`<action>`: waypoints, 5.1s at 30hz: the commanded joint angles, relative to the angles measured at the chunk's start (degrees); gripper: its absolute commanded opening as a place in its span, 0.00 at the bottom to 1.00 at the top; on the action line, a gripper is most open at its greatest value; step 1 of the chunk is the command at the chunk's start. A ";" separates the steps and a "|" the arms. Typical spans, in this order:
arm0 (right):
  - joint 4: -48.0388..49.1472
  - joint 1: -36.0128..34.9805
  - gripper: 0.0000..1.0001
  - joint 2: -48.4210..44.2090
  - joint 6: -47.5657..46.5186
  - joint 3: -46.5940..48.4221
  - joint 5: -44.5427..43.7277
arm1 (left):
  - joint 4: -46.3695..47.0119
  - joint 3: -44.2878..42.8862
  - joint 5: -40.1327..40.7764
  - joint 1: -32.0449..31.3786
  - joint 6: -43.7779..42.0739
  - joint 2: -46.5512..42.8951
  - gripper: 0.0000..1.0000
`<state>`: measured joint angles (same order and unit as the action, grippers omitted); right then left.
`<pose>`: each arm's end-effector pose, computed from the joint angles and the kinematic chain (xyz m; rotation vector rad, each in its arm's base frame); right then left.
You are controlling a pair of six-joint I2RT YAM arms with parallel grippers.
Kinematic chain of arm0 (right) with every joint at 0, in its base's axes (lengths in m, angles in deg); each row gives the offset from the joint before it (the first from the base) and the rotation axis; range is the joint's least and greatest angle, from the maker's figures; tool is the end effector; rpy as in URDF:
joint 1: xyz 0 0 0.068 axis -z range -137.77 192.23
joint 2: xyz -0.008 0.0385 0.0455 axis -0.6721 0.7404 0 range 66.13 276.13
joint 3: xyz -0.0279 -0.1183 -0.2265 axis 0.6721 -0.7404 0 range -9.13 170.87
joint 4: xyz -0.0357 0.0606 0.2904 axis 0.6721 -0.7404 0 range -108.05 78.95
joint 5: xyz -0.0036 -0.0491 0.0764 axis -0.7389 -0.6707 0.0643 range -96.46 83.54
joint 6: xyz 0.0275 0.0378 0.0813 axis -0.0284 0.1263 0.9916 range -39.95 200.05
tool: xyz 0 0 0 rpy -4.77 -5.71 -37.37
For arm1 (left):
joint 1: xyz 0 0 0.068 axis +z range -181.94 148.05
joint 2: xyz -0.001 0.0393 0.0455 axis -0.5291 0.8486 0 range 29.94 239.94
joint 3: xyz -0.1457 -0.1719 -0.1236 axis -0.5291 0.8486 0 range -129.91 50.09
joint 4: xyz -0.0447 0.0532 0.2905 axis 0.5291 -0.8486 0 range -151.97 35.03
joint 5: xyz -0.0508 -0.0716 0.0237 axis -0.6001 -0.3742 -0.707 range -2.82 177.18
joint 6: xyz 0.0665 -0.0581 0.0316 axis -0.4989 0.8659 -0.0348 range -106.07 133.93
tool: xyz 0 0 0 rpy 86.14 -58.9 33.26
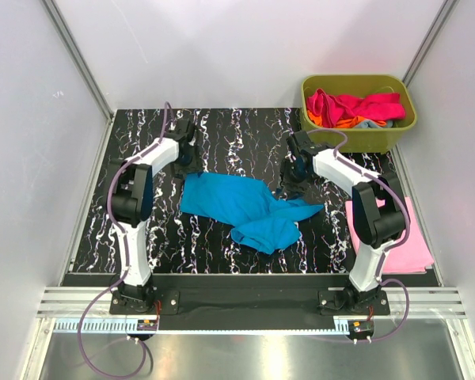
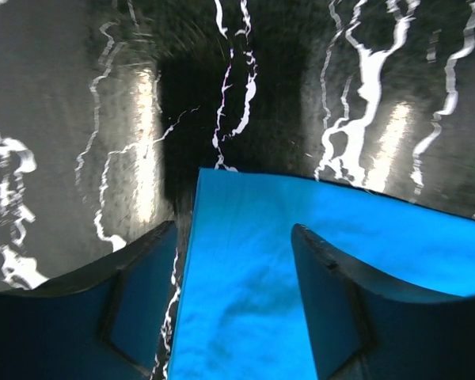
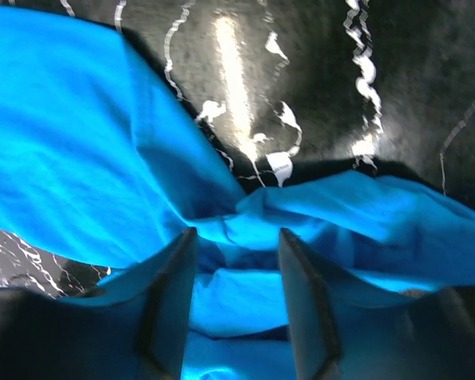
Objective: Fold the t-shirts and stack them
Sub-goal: Flatten the tshirt out
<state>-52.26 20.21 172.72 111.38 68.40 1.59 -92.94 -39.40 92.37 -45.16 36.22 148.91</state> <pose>0.3866 0.1691 0.1167 0.1978 2.8625 0.4046 0.4668 -0.1017 0.0962 -0.2412 2.7288 -0.0483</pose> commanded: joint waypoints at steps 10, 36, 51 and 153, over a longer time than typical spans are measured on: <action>2.36 -0.04 0.53 3.01 -0.31 -0.89 0.30 | 2.38 -3.85 -1.50 2.49 -1.89 3.28 0.20; -0.03 0.40 0.00 -9.61 -3.47 31.02 -23.69 | -0.07 6.44 22.20 7.94 5.22 -59.01 0.00; 3.95 0.40 0.00 -32.75 -3.03 11.86 -11.82 | -4.57 10.05 28.04 3.90 3.48 -62.91 0.00; -4.13 0.49 0.72 25.62 -15.52 45.43 -25.02 | 7.58 24.36 -13.47 14.88 11.82 -23.94 0.70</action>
<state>-51.69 20.54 204.41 97.78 111.90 -19.30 -81.12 -15.64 69.70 -30.60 51.39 133.64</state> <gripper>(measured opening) 0.705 0.700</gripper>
